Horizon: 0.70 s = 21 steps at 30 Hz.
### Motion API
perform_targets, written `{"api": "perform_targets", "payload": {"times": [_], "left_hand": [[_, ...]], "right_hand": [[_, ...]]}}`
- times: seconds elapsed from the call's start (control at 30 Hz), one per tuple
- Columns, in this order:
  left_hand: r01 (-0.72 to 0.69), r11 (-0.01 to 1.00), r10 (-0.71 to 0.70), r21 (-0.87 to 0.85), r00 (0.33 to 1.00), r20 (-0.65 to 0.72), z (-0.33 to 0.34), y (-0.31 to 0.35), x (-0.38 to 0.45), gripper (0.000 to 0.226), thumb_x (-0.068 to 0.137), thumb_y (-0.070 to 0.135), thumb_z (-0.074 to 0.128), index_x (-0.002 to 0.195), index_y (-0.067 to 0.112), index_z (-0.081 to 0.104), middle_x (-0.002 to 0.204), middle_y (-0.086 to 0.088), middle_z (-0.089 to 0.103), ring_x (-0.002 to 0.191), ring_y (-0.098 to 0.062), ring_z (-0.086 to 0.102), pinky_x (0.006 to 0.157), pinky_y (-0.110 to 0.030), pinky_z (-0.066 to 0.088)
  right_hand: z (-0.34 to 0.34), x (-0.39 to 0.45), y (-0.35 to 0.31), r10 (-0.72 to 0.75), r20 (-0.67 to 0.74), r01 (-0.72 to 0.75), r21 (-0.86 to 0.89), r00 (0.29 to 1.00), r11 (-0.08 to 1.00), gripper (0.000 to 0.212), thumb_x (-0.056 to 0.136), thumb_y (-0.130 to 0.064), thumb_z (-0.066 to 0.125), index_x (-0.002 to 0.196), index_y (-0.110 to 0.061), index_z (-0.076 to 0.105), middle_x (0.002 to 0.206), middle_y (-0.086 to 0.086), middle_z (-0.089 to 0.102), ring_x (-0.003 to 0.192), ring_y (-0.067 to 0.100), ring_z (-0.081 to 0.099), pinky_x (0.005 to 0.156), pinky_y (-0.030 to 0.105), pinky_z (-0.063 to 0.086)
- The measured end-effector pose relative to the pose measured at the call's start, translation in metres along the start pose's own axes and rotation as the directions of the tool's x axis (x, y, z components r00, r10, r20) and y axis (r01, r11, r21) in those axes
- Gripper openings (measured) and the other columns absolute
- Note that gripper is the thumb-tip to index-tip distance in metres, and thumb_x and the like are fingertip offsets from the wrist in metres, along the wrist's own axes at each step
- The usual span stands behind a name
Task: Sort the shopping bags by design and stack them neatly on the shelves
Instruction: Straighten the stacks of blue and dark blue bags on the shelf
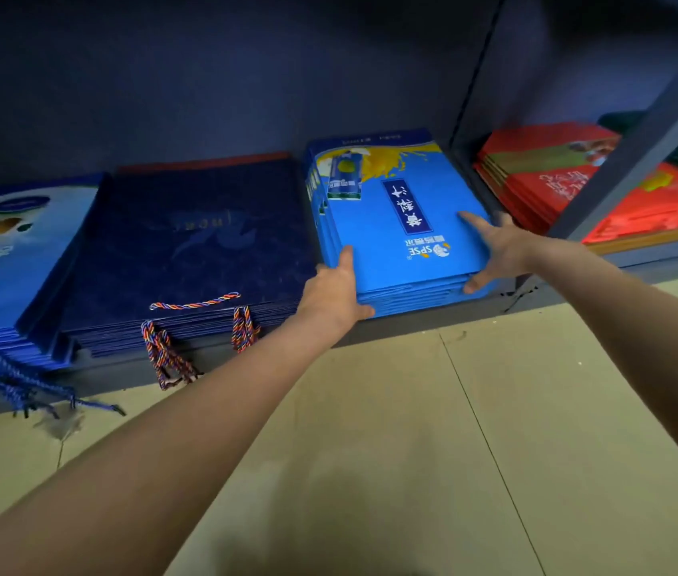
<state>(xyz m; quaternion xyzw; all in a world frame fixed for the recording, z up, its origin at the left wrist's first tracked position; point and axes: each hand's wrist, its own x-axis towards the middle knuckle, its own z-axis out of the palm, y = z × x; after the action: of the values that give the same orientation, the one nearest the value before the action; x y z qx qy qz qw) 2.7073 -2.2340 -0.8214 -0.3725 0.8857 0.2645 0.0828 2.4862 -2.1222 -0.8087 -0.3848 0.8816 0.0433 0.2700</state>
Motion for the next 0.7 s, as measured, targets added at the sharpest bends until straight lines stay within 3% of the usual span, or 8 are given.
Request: {"api": "perform_targets", "payload": {"times": [0.2, 0.3, 0.7], "left_hand": [[0.014, 0.966, -0.002, 0.258, 0.999, -0.046, 0.004, 0.003, 0.017, 0.08, 0.088, 0.02, 0.065, 0.149, 0.017, 0.013, 0.116, -0.017, 0.055, 0.106, -0.034, 0.056, 0.07, -0.035, 0.045], [0.002, 0.942, 0.016, 0.335, 0.999, -0.052, 0.013, -0.002, 0.017, 0.076, 0.09, 0.019, 0.061, 0.148, 0.011, 0.014, 0.112, -0.017, 0.058, 0.104, -0.033, 0.057, 0.069, -0.035, 0.046], [0.017, 0.973, -0.027, 0.232, 0.999, 0.043, 0.001, -0.003, 0.026, 0.088, 0.082, 0.021, 0.071, 0.148, 0.016, 0.014, 0.116, -0.014, 0.054, 0.105, -0.03, 0.055, 0.068, -0.03, 0.045]], "right_hand": [[0.006, 0.011, 0.0, -0.072, -0.009, 0.072, -0.052, 0.997, 0.996, 0.121, 0.066, -0.029, 0.084, 0.147, -0.039, -0.006, 0.151, 0.022, 0.008, 0.138, 0.041, 0.02, 0.11, 0.047, 0.028], [0.005, 0.011, -0.003, -0.087, -0.02, 0.085, -0.089, 0.996, 0.992, 0.121, 0.065, -0.029, 0.085, 0.147, -0.04, -0.003, 0.149, 0.02, 0.013, 0.137, 0.04, 0.022, 0.109, 0.047, 0.03], [0.006, 0.005, -0.001, -0.086, -0.022, 0.081, -0.167, 0.996, 0.983, 0.117, 0.07, -0.018, 0.082, 0.147, -0.04, -0.003, 0.142, 0.019, 0.023, 0.129, 0.038, 0.034, 0.102, 0.045, 0.037]]}}
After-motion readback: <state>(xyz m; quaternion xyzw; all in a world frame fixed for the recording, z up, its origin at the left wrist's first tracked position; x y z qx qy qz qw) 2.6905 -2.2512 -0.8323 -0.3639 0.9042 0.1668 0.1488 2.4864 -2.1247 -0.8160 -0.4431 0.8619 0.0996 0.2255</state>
